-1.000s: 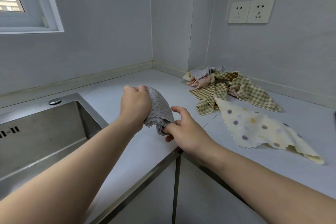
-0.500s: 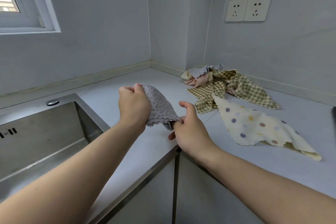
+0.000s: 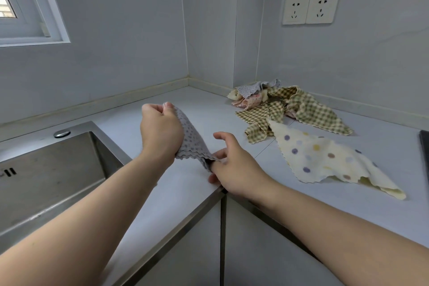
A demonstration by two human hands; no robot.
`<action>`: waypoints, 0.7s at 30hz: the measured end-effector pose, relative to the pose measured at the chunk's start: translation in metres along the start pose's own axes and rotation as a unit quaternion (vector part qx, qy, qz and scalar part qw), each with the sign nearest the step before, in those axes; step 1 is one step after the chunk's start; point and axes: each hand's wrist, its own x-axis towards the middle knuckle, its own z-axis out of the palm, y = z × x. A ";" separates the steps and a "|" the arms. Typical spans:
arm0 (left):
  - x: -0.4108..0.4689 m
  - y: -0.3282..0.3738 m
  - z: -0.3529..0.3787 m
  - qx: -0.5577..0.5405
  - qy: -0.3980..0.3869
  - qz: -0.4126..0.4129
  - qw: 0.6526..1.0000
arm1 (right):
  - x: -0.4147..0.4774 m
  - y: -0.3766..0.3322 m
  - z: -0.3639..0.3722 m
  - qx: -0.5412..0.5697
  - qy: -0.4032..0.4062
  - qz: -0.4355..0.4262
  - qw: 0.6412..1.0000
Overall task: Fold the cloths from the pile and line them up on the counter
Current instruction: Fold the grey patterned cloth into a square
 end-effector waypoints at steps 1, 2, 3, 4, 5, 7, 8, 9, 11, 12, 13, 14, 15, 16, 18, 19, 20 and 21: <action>0.000 0.001 0.000 0.006 -0.002 0.004 1.000 | 0.001 -0.001 -0.002 0.087 -0.013 0.032 0.996; 0.000 0.003 -0.001 0.008 -0.004 0.009 1.000 | 0.003 -0.001 -0.004 0.189 -0.026 0.067 0.979; -0.001 0.005 -0.002 0.009 -0.009 0.017 1.000 | 0.005 -0.002 -0.006 0.285 -0.041 0.100 0.952; -0.002 0.007 -0.001 0.011 -0.016 0.030 0.999 | 0.007 -0.002 -0.010 0.359 -0.054 0.128 0.923; -0.006 0.010 -0.001 0.014 -0.024 0.048 0.998 | 0.008 -0.002 -0.013 0.410 -0.067 0.153 0.896; -0.016 0.016 0.002 0.030 -0.051 0.090 0.994 | 0.010 0.001 -0.016 0.467 -0.089 0.198 0.857; -0.023 0.019 0.004 0.039 -0.070 0.112 0.991 | 0.012 0.005 -0.016 0.481 -0.098 0.212 0.845; -0.030 0.021 0.006 0.044 -0.089 0.131 0.986 | 0.015 0.009 -0.016 0.489 -0.106 0.213 0.839; -0.040 0.021 0.010 0.050 -0.115 0.161 0.979 | 0.020 0.014 -0.015 0.496 -0.101 0.191 0.841; -0.043 0.020 0.012 0.054 -0.119 0.172 0.976 | 0.021 0.014 -0.015 0.492 -0.083 0.183 0.847; -0.045 0.018 0.014 0.060 -0.118 0.182 0.974 | 0.021 0.012 -0.015 0.485 -0.049 0.180 0.855; -0.046 0.015 0.015 0.065 -0.113 0.187 0.974 | 0.021 0.010 -0.016 0.467 -0.002 0.179 0.866; -0.046 0.013 0.016 0.070 -0.105 0.187 0.974 | 0.020 0.009 -0.017 0.435 0.046 0.177 0.882; -0.046 0.011 0.016 0.072 -0.097 0.183 0.976 | 0.018 0.007 -0.017 0.394 0.089 0.172 0.899; -0.047 0.008 0.017 0.069 -0.091 0.167 0.979 | 0.014 0.003 -0.017 0.303 0.161 0.138 0.929; -0.049 0.007 0.017 0.067 -0.093 0.163 0.980 | 0.011 0.002 -0.017 0.250 0.193 0.116 0.942; -0.051 0.006 0.017 0.066 -0.095 0.162 0.980 | 0.009 0.001 -0.016 0.201 0.222 0.097 0.949; -0.053 0.005 0.017 0.066 -0.099 0.162 0.980 | 0.007 0.001 -0.017 0.158 0.249 0.086 0.952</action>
